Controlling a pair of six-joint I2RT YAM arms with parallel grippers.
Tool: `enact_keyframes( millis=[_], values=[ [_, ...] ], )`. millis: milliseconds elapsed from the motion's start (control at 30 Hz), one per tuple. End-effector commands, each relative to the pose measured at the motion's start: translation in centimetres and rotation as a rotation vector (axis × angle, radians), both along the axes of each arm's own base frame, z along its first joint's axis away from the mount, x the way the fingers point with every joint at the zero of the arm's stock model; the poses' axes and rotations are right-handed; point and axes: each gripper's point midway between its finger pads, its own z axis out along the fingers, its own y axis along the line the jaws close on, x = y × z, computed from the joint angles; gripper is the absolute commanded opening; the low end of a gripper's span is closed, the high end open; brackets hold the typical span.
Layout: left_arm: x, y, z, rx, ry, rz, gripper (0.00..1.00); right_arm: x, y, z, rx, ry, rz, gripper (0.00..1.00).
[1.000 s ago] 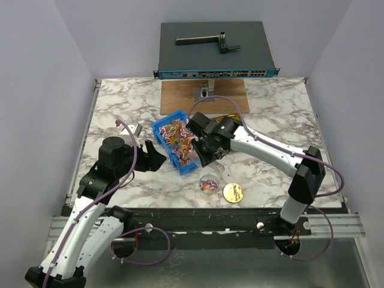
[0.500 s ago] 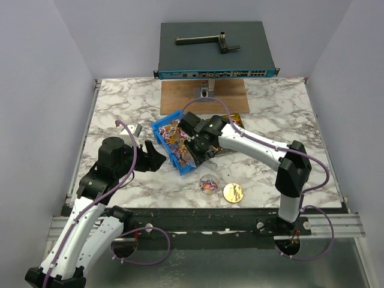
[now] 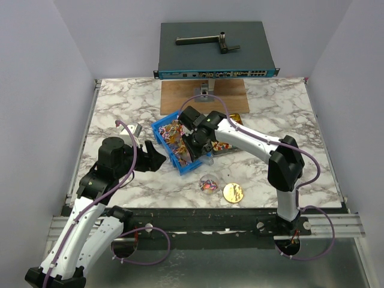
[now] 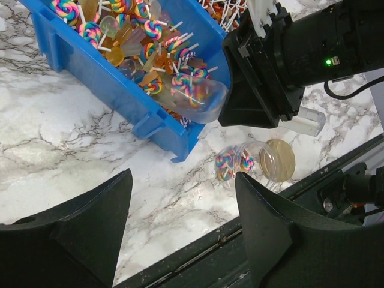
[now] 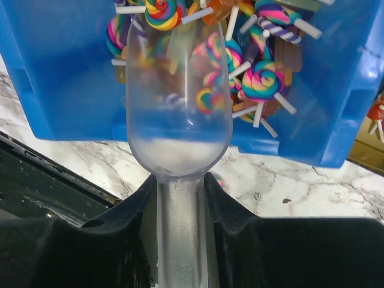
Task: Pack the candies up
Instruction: Scoop the fake candies from the storage box.
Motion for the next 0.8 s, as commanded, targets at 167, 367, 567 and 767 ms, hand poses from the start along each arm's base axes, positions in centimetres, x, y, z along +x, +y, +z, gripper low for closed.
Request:
enact_keyframes(
  millis=[167,367,567,767],
  values=[
    [0.2,0.3,-0.5,0.025,0.007,0.012,0.72,4.1,2.4,-1.8,0.081,-0.08,-0.066,0.01],
    [0.3,0.4,-0.7,0.031,0.012,0.019,0.72,5.5,3.0,-2.1,0.136,-0.163,-0.098,0.01],
    [0.5,0.4,-0.9,0.038,0.019,0.024,0.72,5.4,1.9,-1.8,0.153,-0.221,-0.11,0.01],
    [0.7,0.5,-1.2,0.043,0.031,0.027,0.72,4.3,0.0,-0.7,0.151,-0.244,-0.124,0.01]
  ],
)
